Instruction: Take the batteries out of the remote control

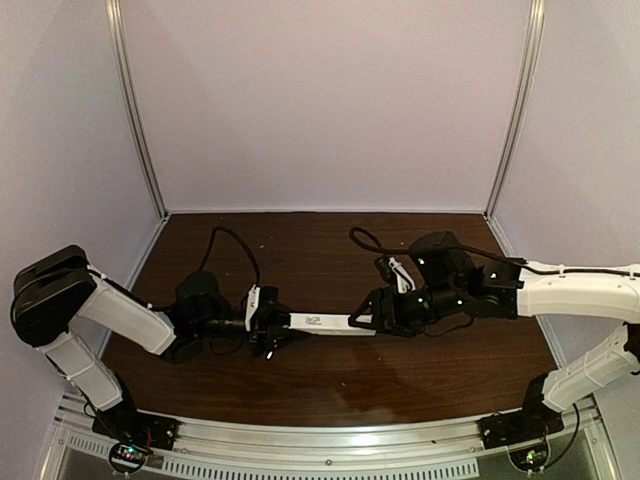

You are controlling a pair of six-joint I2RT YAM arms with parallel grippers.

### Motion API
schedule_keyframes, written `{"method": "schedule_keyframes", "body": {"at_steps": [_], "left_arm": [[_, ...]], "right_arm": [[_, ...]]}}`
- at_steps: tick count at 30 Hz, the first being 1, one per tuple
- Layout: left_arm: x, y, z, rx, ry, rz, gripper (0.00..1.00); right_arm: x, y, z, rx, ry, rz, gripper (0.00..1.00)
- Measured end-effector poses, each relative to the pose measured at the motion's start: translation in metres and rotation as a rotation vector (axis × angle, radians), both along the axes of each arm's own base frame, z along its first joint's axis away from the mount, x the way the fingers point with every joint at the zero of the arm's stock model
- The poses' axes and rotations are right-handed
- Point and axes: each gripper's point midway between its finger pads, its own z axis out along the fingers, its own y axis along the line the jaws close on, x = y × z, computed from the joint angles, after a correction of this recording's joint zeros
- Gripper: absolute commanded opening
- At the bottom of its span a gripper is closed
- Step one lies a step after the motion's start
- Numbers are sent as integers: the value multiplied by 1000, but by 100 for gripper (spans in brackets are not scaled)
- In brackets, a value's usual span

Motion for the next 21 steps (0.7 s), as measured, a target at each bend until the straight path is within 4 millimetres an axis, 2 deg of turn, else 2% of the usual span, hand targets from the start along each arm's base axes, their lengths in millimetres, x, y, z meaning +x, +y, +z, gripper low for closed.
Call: {"method": "schedule_keyframes", "body": {"at_steps": [8,14,21], "left_arm": [[-1,1,5,-11,-10,-2,0],[-1,1,5,-9,-15,-3,0],[-1,1,5,-8,-29,-3,0]], "right_arm": [[2,-16,6,-11,-24,-32,63],[-2,-24,5,-25,-22,-40,65],[-7,-36,13,-31,-31,-53,66]]}}
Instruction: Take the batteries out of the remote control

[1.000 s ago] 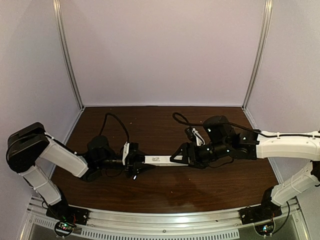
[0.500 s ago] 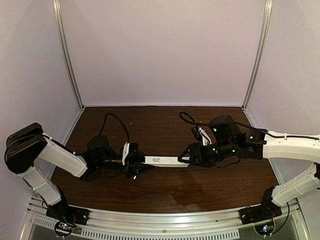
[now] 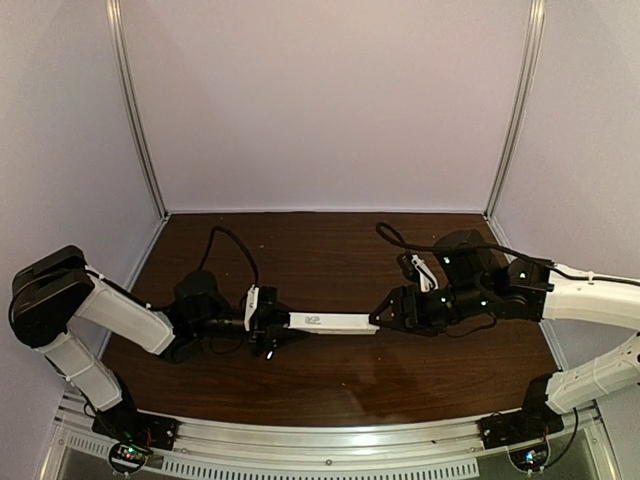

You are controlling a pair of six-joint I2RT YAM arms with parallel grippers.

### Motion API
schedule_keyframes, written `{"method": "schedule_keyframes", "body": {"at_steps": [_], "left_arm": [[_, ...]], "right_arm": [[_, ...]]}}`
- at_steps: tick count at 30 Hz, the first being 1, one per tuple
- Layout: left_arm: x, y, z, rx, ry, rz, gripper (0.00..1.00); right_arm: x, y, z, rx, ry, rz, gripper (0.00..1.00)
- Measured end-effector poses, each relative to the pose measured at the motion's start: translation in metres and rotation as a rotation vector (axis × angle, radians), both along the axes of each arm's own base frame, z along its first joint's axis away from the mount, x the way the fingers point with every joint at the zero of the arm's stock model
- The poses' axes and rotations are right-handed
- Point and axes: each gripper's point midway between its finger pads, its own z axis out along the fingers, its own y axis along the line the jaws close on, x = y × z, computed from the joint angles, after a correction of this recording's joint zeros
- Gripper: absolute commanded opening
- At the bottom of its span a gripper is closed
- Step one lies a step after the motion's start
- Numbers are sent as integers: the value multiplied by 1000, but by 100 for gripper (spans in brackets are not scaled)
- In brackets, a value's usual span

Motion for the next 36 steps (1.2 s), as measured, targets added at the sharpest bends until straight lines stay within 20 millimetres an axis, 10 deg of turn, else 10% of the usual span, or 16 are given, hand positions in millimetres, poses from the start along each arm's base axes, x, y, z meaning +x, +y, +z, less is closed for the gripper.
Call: {"method": "schedule_keyframes", "body": {"at_steps": [36], "left_arm": [[0,-1,-7,33,1,-6,0]], "right_arm": [[-7,17,3,83,44,51,44]]}}
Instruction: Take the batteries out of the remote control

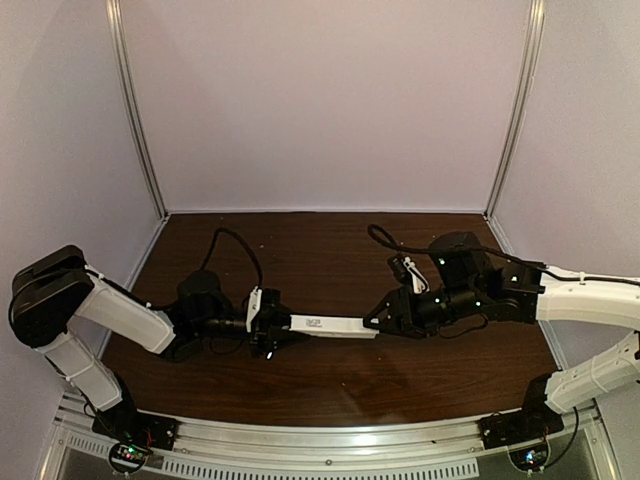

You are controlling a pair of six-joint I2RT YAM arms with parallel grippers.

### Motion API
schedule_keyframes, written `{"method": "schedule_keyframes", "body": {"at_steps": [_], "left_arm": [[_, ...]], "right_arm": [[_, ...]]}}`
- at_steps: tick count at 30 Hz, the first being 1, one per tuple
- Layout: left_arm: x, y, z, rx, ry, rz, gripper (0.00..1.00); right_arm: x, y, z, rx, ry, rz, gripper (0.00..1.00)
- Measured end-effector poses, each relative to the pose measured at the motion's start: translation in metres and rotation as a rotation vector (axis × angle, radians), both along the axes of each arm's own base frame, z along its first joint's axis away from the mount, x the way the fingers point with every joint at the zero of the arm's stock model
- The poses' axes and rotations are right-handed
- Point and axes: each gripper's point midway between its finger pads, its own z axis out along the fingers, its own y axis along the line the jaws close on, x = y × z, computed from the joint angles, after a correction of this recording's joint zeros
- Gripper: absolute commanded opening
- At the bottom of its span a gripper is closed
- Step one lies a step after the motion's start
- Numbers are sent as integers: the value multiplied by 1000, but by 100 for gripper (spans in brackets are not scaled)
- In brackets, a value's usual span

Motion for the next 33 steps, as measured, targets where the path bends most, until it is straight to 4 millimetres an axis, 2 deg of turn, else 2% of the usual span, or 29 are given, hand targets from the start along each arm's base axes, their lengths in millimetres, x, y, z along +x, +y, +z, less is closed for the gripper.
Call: {"method": "schedule_keyframes", "body": {"at_steps": [16,25,28,33], "left_arm": [[2,-2,3,-4,-10,0,0],[2,-2,2,1,-11,1,0],[2,-1,-1,11,-5,1,0],[4,0,-9,38,15,11,0]], "right_arm": [[0,0,-1,-2,11,-4,26],[1,-3,-8,-23,21,-12,12],[1,-4,-9,-28,24,-15,6],[1,-3,-8,-20,26,-12,1]]}}
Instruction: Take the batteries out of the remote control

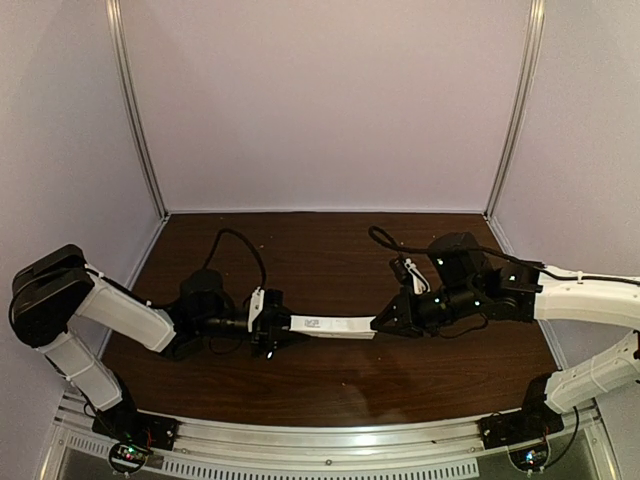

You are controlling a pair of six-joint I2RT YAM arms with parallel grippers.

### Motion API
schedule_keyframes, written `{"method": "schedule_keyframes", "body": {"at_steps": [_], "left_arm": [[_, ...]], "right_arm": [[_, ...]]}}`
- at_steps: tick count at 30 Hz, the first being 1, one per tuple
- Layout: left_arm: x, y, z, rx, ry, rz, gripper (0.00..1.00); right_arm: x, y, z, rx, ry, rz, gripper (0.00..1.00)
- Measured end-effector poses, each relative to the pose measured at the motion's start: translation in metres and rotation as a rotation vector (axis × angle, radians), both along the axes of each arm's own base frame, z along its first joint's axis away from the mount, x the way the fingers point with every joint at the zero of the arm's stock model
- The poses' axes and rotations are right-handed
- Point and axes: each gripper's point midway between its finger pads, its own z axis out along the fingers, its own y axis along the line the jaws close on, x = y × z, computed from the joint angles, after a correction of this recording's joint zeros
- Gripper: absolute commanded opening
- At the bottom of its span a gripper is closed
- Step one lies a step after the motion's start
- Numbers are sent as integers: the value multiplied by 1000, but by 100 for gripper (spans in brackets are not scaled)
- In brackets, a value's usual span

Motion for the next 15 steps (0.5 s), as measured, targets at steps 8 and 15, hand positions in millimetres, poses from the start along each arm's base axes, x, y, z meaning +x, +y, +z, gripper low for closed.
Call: {"method": "schedule_keyframes", "body": {"at_steps": [8,15], "left_arm": [[0,0,-1,3,2,1,0],[0,-1,1,-2,-3,0,0]], "right_arm": [[0,0,0,2,-1,1,6],[0,2,2,13,-3,3,21]]}}
